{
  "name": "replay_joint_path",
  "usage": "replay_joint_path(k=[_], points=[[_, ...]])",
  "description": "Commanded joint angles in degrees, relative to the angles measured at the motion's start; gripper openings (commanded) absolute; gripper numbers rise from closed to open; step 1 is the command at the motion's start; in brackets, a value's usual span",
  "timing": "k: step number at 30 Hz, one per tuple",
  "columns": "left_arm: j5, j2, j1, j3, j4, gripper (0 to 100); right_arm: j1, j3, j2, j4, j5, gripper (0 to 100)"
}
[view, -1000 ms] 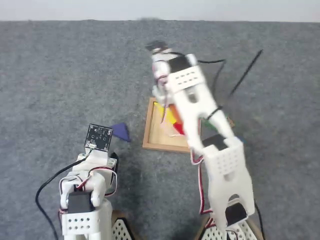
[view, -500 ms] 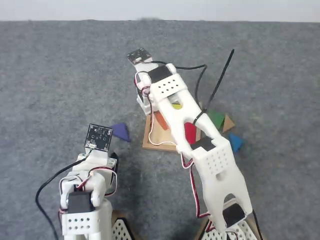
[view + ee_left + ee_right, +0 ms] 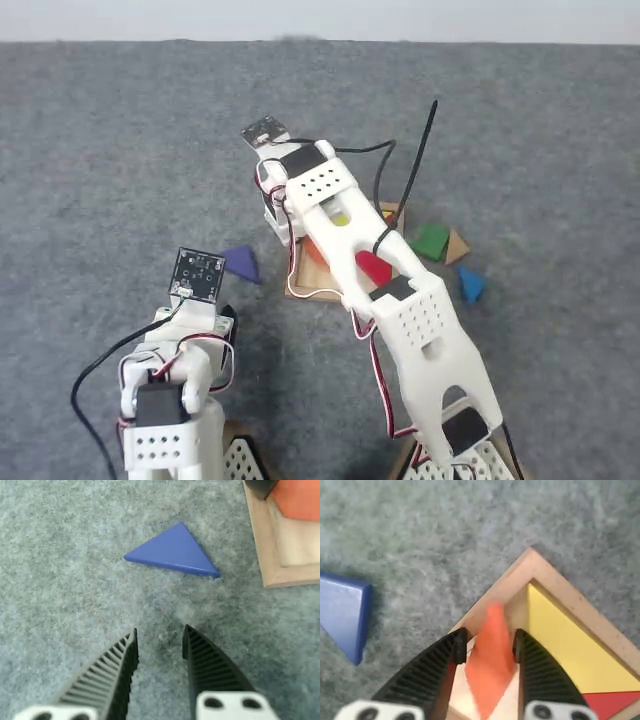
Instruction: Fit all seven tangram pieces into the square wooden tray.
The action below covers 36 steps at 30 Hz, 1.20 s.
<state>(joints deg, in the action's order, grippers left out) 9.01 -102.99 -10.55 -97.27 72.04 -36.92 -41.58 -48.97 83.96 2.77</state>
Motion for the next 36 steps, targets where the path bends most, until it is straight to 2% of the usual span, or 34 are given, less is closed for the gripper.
replay_joint_path(k=[1, 11, 17, 23, 30, 36], points=[[-0.5, -1.1, -0.4, 0.8, 0.3, 14, -0.2, -3.1, 5.5, -1.1, 3.1, 16.0], [-0.5, -1.1, -0.4, 0.8, 0.3, 14, 4.1, -2.7, 16.7, 3.3, 4.9, 14.9], [-0.5, -1.1, -0.4, 0.8, 0.3, 14, 3.7, -2.6, 15.5, 2.5, 4.7, 3.2], [-0.5, -1.1, -0.4, 0.8, 0.3, 14, 4.2, -2.6, 19.2, 2.2, 2.5, 2.6], [-0.5, -1.1, -0.4, 0.8, 0.3, 14, 4.2, -1.8, 27.6, 8.8, 2.6, 2.6], [-0.5, -1.1, -0.4, 0.8, 0.3, 14, 4.3, 19.1, 34.6, -4.6, 2.5, 2.6]])
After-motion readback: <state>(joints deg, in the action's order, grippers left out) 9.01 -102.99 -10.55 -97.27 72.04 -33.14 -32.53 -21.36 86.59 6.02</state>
